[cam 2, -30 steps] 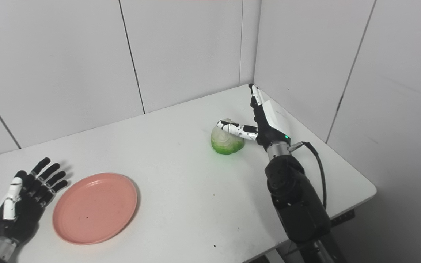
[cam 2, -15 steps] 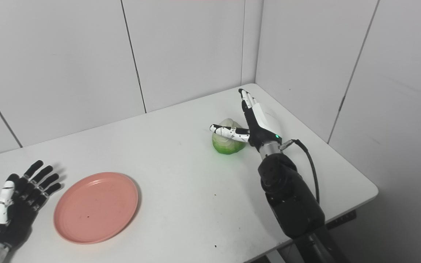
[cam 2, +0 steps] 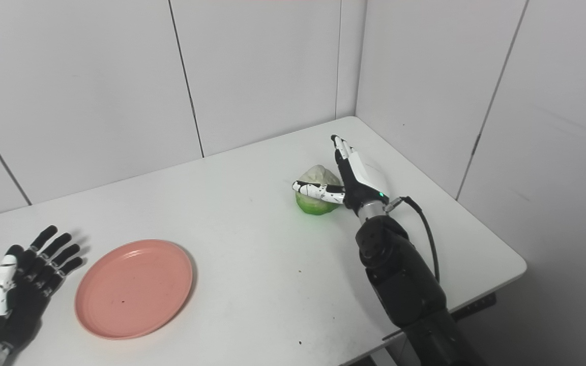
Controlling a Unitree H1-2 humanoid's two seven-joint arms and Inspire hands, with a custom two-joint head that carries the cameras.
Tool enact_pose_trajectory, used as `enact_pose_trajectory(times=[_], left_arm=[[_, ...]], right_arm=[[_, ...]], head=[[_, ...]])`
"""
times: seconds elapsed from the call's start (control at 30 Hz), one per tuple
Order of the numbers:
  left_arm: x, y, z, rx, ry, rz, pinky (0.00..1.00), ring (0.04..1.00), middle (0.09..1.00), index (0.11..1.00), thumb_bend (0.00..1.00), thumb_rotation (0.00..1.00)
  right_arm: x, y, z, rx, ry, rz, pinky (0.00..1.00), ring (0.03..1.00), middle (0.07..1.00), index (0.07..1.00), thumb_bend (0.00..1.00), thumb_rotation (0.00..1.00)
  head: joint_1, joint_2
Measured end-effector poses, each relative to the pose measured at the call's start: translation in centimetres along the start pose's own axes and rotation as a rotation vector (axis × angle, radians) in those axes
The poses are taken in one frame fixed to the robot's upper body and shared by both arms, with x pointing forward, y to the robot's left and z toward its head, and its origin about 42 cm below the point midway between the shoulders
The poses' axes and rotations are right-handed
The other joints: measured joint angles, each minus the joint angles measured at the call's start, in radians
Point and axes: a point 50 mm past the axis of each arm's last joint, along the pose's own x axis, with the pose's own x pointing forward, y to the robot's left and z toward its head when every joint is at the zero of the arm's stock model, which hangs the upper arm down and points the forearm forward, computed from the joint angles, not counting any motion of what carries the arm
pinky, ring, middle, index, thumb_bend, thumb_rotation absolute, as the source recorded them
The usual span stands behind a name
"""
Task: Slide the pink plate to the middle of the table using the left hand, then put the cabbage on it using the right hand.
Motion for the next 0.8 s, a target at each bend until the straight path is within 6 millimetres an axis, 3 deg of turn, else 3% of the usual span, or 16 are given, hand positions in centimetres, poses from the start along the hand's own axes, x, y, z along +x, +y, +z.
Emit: enact_pose_trajectory(times=[0.1,0.8], left_arm=[[0.0,0.0,0.0,0.0,0.0,0.0,0.82,0.851,0.879,0.875,0.47,0.96],[-0.4,-0.1,0.2,0.0,-0.002,-0.003,0.84,0.853,0.881,0.874,0.46,0.98]], right_arm=[[0.1,0.2,-0.1,-0.003,0.006,0.007,0.94,1.0,1.0,1.0,1.0,0.69],[1.4,1.8,-1.6,0.046,0.09,0.047,0.94,1.0,1.0,1.0,1.0,0.59]], head=[[-0.009,0.0],[0.0,0.015]])
